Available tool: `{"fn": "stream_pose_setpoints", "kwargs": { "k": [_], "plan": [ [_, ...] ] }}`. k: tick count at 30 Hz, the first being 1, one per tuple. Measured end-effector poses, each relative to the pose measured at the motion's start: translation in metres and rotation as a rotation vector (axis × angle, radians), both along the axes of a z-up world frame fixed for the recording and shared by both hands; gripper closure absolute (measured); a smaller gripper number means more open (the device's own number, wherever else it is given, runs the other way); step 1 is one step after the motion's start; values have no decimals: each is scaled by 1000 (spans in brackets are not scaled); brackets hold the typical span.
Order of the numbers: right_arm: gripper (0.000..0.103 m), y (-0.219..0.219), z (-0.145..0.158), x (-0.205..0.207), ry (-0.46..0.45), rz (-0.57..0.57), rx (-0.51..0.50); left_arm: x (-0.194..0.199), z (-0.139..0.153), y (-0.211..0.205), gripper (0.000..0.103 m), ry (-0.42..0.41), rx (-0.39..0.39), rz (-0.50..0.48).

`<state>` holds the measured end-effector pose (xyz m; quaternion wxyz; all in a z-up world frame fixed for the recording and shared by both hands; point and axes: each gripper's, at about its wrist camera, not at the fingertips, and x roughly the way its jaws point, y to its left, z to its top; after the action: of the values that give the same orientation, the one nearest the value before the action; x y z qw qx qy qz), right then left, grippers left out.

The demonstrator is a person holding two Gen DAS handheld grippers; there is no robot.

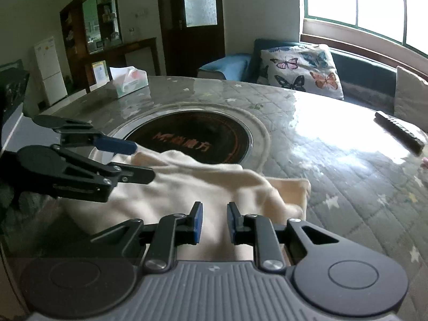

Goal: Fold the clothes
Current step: 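Release the hem and open both grippers above the folded shirt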

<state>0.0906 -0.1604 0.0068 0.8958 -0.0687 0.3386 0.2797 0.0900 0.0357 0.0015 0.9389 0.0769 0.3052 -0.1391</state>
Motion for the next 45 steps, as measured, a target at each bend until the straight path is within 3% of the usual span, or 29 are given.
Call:
{"fn": "stream_pose_setpoints", "kwargs": {
  "k": [4, 9, 15, 20, 25, 31, 34, 38, 45],
  "plan": [
    [80, -11, -2, -17, -1, -15, 16, -22, -6, -3, 37, -27, 42, 13],
    [81, -24, -16, -25, 7, -56, 11, -35, -18, 9, 37, -10, 54, 96],
    [83, -27, -16, -29, 8, -78, 14, -47, -19, 33, 35, -12, 10, 166],
    [76, -19, -12, -34, -13, -55, 14, -51, -23, 40, 34, -6, -20, 198],
    [76, -20, -15, -29, 13, -59, 14, -51, -23, 42, 30, -5, -33, 215],
    [74, -21, -5, -11, -24, -91, 33, -51, -23, 42, 27, -3, -35, 224],
    [74, -24, -15, 10, 4, -148, 17, -52, -23, 42, 27, -1, -37, 224],
    [73, -33, -23, 28, 45, -178, 67, -50, -24, 43, 24, 2, -37, 224],
    [73, -22, -8, 28, -6, -164, 60, -50, -23, 44, 22, 11, -45, 229]
  ]
}}
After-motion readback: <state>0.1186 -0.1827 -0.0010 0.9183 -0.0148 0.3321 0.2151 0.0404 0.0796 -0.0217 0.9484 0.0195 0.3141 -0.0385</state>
